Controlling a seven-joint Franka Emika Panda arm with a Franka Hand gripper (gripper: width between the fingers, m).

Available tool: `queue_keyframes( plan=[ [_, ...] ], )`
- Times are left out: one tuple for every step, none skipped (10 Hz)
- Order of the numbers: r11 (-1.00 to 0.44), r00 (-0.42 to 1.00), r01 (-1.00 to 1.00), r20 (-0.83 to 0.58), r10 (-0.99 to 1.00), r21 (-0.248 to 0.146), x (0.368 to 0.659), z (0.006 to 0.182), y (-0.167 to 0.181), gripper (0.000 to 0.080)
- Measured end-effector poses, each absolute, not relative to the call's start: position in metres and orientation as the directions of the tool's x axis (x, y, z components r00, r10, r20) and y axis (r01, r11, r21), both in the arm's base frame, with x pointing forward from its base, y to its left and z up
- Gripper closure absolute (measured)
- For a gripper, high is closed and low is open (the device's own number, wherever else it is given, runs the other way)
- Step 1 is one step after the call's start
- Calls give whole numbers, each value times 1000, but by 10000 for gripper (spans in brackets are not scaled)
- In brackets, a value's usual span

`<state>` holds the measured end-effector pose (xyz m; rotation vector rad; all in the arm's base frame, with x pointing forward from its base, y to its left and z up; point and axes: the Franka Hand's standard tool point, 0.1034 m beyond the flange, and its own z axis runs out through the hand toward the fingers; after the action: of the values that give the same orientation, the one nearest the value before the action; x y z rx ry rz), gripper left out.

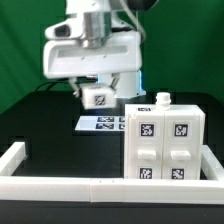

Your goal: Assemble cabinet

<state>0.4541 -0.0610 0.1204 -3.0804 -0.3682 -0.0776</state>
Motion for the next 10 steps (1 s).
queue_keyframes(
  plan=[
    [-975,974,219,60,217,-26,467,135,-45,239],
    [-982,981,186,54,185,-18,480,146,-29,239],
    [-989,988,147,53,146,-15,493,158,-16,239],
    [-992,991,126,58,124,-19,507,169,-3,239],
    [-992,990,127,71,126,-18,516,177,1,239],
    [-991,989,129,71,127,-18,515,176,0,239],
    [-991,989,129,70,127,-18,515,175,0,239],
    [-991,989,129,70,128,-18,515,175,0,239],
    [-991,989,129,69,128,-18,515,175,0,239],
    [-991,989,135,68,133,-20,516,176,1,239]
  ],
)
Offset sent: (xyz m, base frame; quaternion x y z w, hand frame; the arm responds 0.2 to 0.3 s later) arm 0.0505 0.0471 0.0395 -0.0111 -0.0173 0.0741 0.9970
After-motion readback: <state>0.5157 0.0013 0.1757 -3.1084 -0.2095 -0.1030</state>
